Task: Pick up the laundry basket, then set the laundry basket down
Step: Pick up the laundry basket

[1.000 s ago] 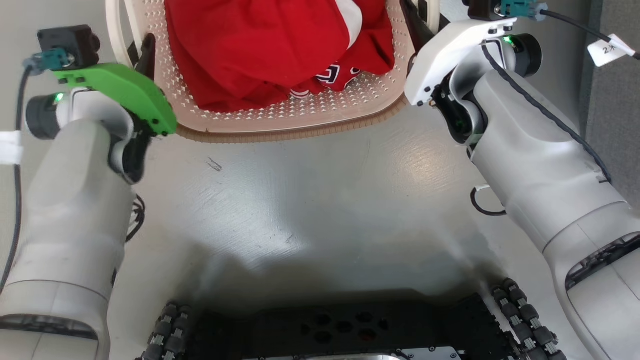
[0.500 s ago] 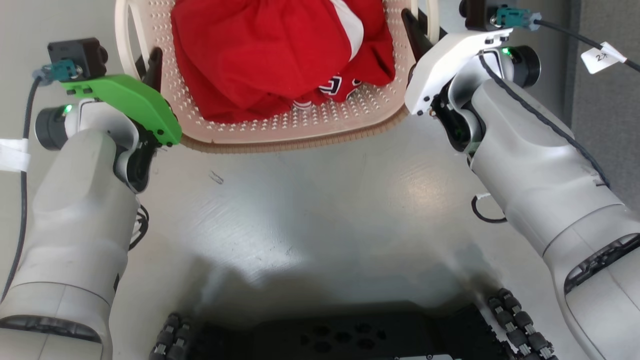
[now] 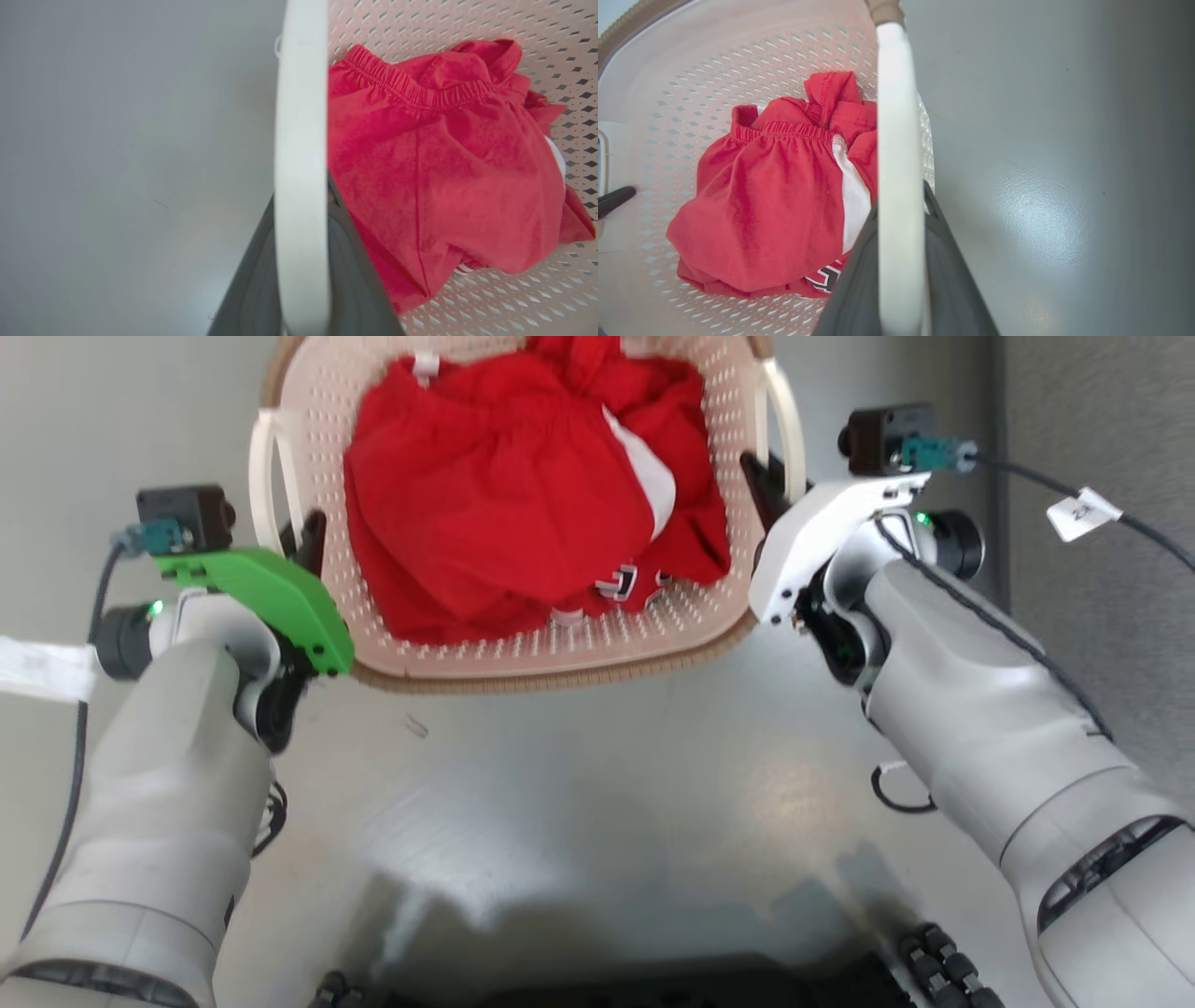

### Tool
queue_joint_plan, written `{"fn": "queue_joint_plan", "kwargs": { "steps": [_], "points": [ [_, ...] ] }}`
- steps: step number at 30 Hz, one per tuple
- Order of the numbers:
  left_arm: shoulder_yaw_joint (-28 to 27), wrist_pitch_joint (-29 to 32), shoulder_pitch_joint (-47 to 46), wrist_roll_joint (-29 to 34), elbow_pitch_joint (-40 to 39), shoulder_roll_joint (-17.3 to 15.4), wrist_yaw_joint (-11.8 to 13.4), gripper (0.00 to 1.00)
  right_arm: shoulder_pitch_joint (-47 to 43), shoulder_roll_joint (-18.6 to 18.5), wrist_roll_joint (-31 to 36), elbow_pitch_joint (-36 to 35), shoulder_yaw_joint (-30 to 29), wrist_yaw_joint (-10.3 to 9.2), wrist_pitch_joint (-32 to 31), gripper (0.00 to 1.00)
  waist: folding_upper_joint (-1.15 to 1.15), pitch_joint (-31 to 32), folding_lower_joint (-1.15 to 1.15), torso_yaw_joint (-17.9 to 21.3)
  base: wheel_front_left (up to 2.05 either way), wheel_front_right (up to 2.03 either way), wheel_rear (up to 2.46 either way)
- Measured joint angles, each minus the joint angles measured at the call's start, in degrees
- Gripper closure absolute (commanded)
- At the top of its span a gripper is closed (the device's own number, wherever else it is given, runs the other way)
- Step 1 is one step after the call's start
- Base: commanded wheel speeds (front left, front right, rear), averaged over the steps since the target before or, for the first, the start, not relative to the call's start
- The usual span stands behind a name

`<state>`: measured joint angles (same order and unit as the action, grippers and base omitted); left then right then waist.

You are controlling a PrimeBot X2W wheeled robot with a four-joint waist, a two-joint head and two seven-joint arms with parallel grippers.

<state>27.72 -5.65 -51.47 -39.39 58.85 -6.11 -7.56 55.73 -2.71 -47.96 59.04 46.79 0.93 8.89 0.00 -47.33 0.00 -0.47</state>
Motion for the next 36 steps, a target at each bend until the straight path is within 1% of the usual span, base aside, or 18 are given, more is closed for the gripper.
{"fn": "queue_joint_plan", "kwargs": {
  "steps": [8,21,22,26,36],
  "points": [
    [1.46,0.23,2.91,-1.40,1.33,-0.15,0.00,1.00,-2.71,0.10,-2.36,0.01,1.99,0.31,-1.75,1.00,0.00,6.15,0.00,0.81,0.00,0.00,0.00],
    [2.90,2.75,8.99,-3.54,3.80,0.15,-0.08,1.00,-8.41,0.70,-5.75,0.69,5.08,0.58,-6.09,1.00,0.00,15.87,0.00,2.02,0.00,0.00,0.00],
    [2.91,3.21,10.26,-4.13,4.15,0.22,-0.08,1.00,-9.22,0.76,-6.16,0.66,5.84,0.67,-6.86,1.00,0.00,17.52,0.00,2.22,0.00,0.00,0.00],
    [3.19,4.16,12.28,-5.28,5.01,0.64,-0.09,1.00,-11.47,0.79,-7.31,0.64,7.08,0.68,-7.98,1.00,0.00,20.80,0.00,2.67,0.00,0.00,0.00],
    [4.21,5.54,17.09,-6.10,6.68,2.03,-0.09,1.00,-17.06,0.55,-9.27,1.21,8.91,0.74,-9.64,1.00,0.00,29.10,0.00,3.48,0.00,0.00,0.00]
  ]
}}
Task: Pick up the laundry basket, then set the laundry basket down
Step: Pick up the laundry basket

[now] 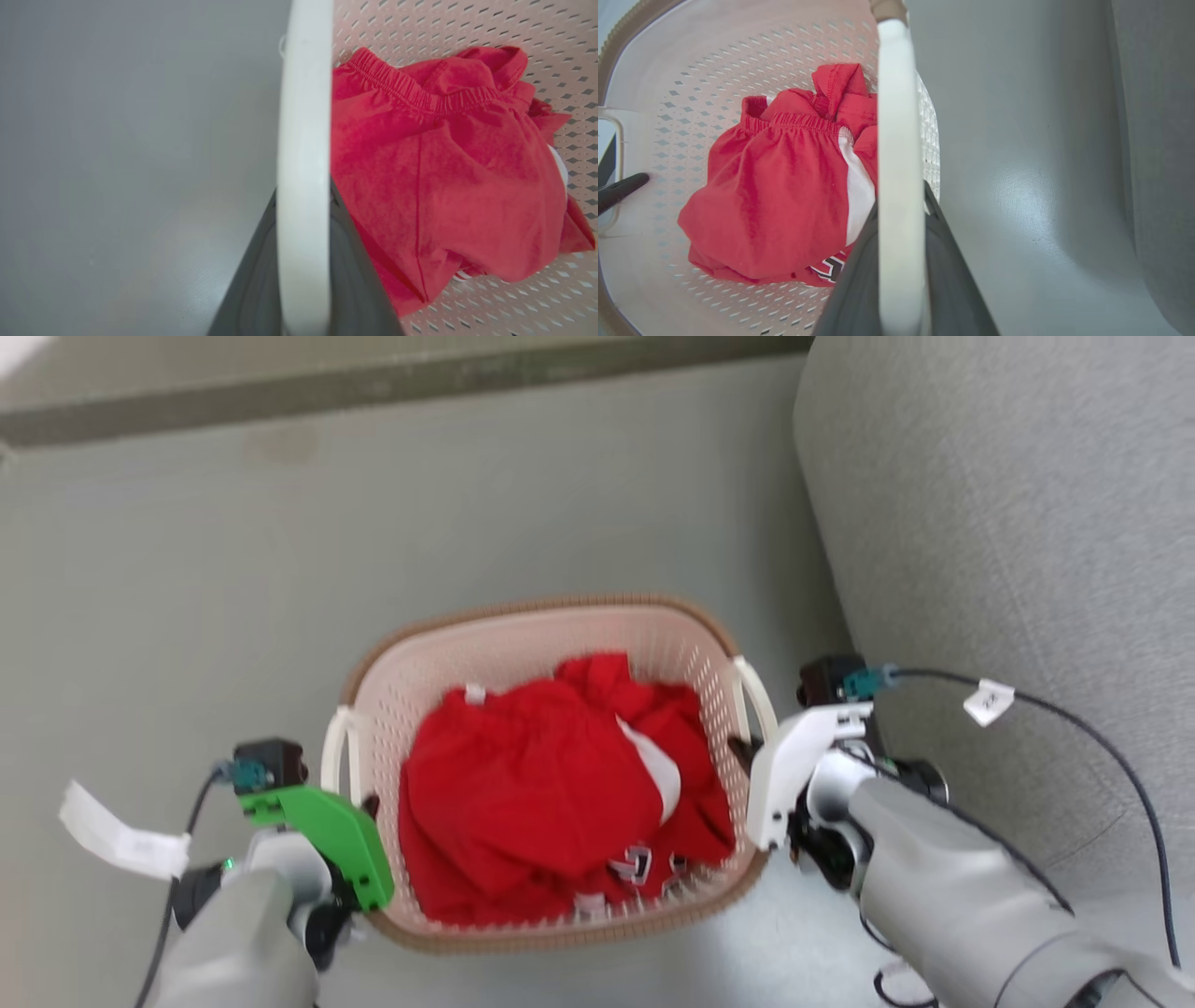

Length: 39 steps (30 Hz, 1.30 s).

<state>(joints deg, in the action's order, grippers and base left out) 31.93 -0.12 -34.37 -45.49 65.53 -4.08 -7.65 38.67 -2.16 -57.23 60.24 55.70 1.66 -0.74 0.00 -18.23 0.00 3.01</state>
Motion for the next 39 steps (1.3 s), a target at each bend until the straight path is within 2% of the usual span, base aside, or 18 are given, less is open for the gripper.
{"fn": "queue_joint_plan", "kwargs": {
  "steps": [9,19,39],
  "points": [
    [0.45,1.78,4.81,-0.73,2.38,1.20,0.00,1.00,-5.44,0.14,-2.31,0.70,1.42,0.43,-2.29,1.00,0.00,7.40,0.00,0.15,0.00,0.00,0.00],
    [0.36,2.18,6.56,-1.22,3.91,1.68,-0.16,1.00,-7.57,0.19,-3.35,0.64,2.67,0.44,-3.47,1.00,0.00,13.62,0.00,0.20,0.00,0.00,0.00],
    [0.79,4.17,7.61,-1.23,4.99,2.11,-0.16,1.00,-8.65,0.01,-5.31,0.59,4.64,0.40,-5.95,1.00,0.00,16.03,0.00,0.45,0.00,0.00,0.00]
  ]
}}
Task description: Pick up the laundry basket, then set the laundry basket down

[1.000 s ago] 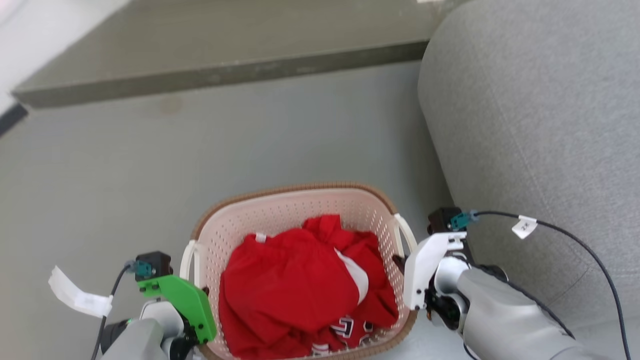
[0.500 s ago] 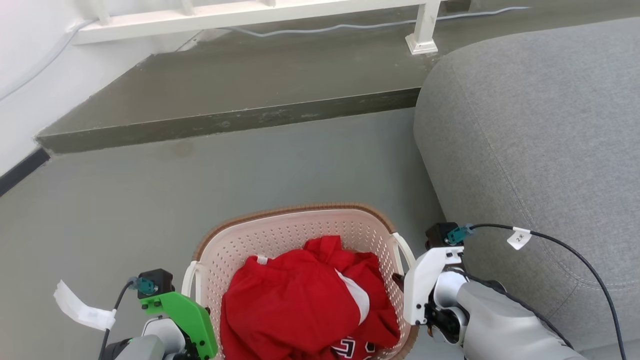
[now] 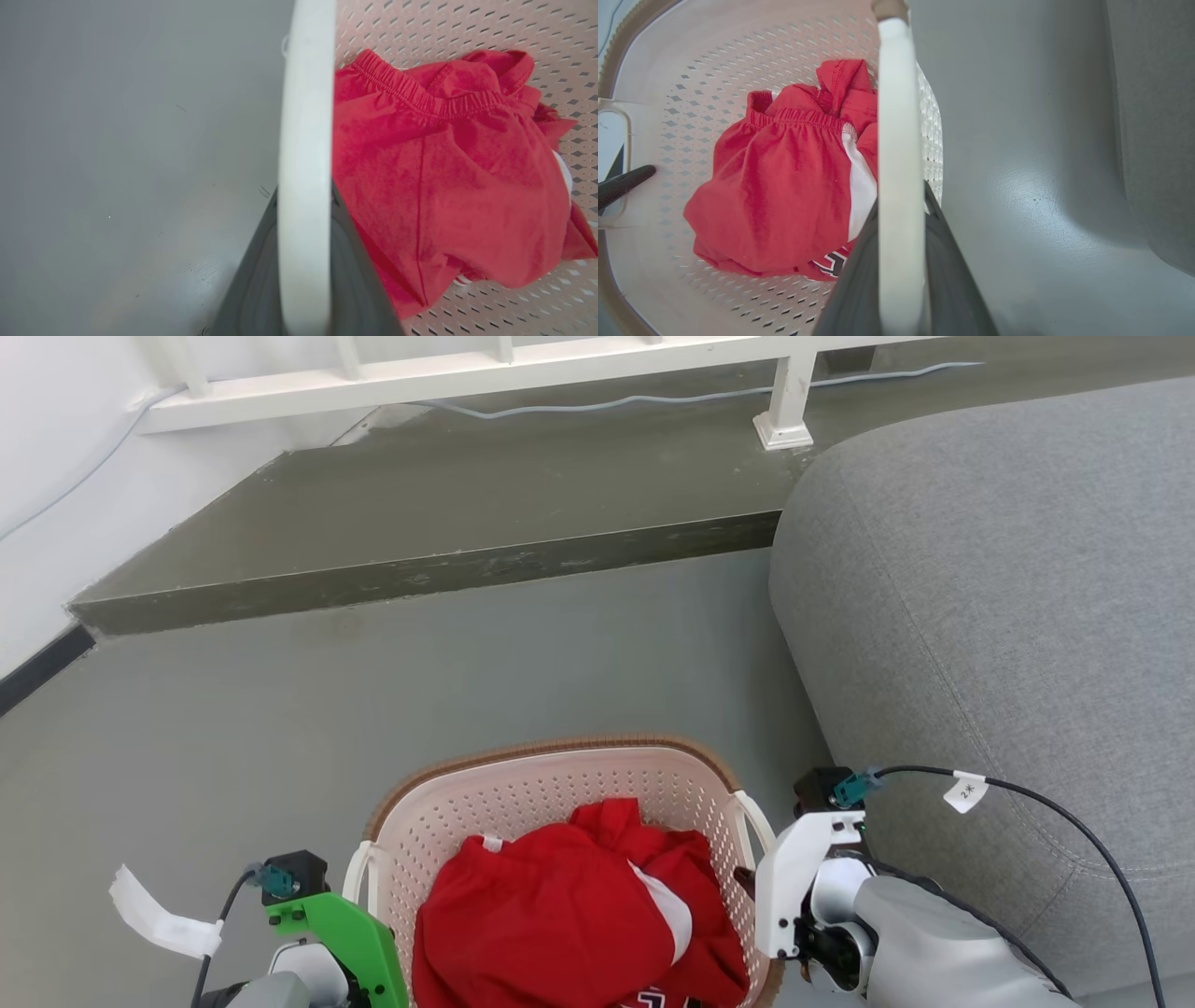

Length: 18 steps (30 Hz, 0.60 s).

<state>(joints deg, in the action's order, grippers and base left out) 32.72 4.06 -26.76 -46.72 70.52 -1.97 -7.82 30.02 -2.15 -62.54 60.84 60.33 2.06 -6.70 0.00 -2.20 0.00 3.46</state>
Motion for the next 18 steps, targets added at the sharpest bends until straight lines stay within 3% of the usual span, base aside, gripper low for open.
{"fn": "queue_joint_plan", "kwargs": {
  "steps": [18],
  "points": [
    [0.11,1.00,0.05,-0.48,0.56,0.11,0.00,1.00,-0.03,-0.11,-0.99,-0.02,1.15,-0.15,-0.67,1.00,0.00,-0.24,0.00,0.14,0.00,0.00,0.00]
  ]
}}
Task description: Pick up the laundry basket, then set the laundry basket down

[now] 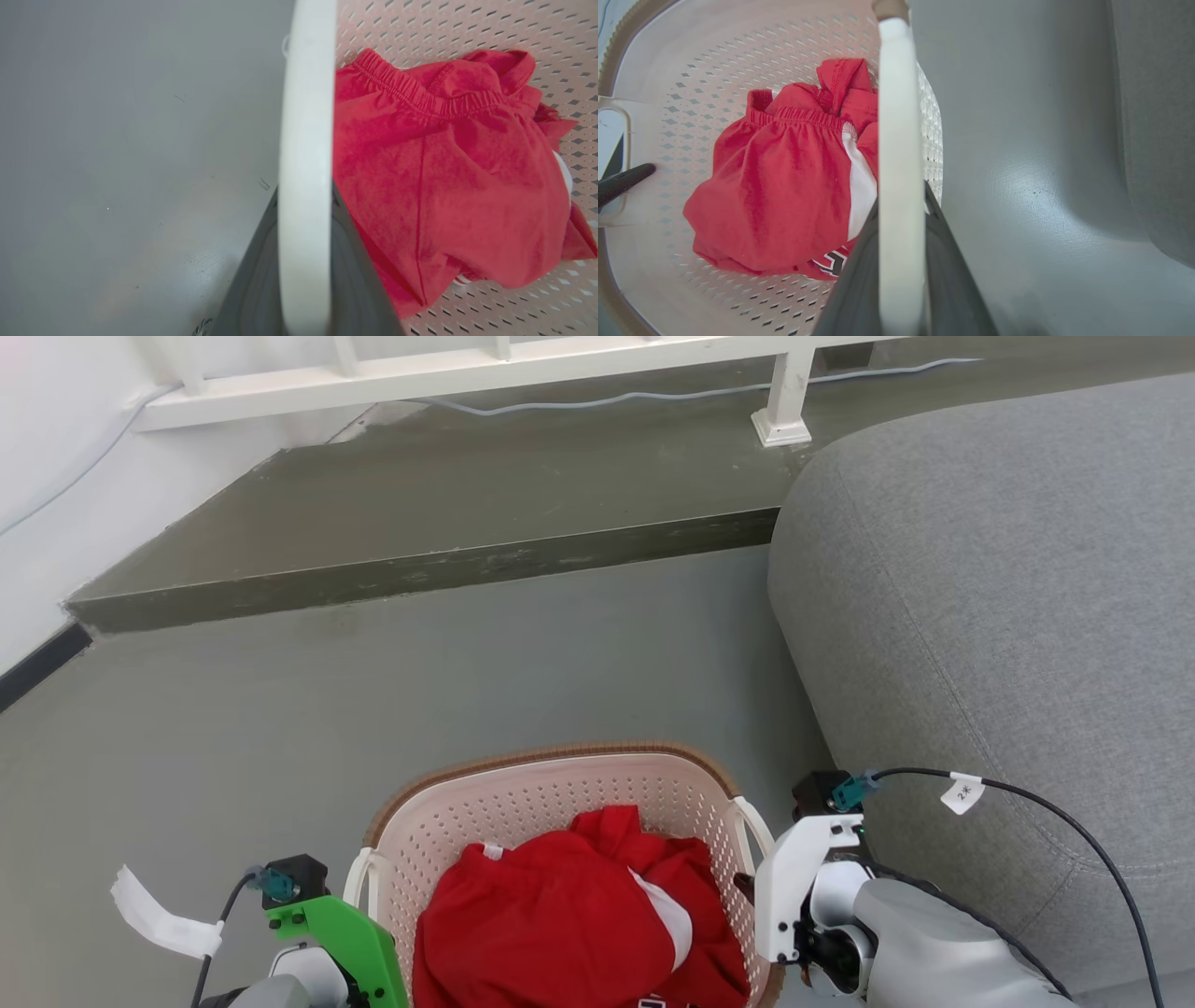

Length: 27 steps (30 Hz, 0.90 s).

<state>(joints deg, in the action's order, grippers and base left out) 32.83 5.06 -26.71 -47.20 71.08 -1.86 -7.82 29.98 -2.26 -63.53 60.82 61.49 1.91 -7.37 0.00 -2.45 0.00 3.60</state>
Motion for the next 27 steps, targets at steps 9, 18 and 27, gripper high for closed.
{"fn": "queue_joint_plan", "kwargs": {
  "steps": [9,18,27],
  "points": [
    [-0.02,-0.05,-0.01,-0.42,-0.02,0.01,0.00,1.00,0.05,-0.03,-0.09,-0.04,0.33,-0.10,0.01,1.00,0.00,-0.46,0.00,-0.03,0.00,0.00,0.00],
    [-0.15,-0.66,-0.65,-0.47,-1.00,-0.08,0.00,1.00,1.88,-0.35,-0.43,-0.44,0.44,-0.51,0.78,1.00,0.00,-3.11,0.00,-0.01,0.00,0.00,0.00],
    [-0.59,-1.99,-2.93,-0.48,-1.88,-0.80,0.00,1.00,4.73,-0.35,-0.43,-0.90,0.79,-1.01,1.63,1.00,0.00,-6.87,0.00,-0.06,0.00,0.00,0.00]
  ]
}}
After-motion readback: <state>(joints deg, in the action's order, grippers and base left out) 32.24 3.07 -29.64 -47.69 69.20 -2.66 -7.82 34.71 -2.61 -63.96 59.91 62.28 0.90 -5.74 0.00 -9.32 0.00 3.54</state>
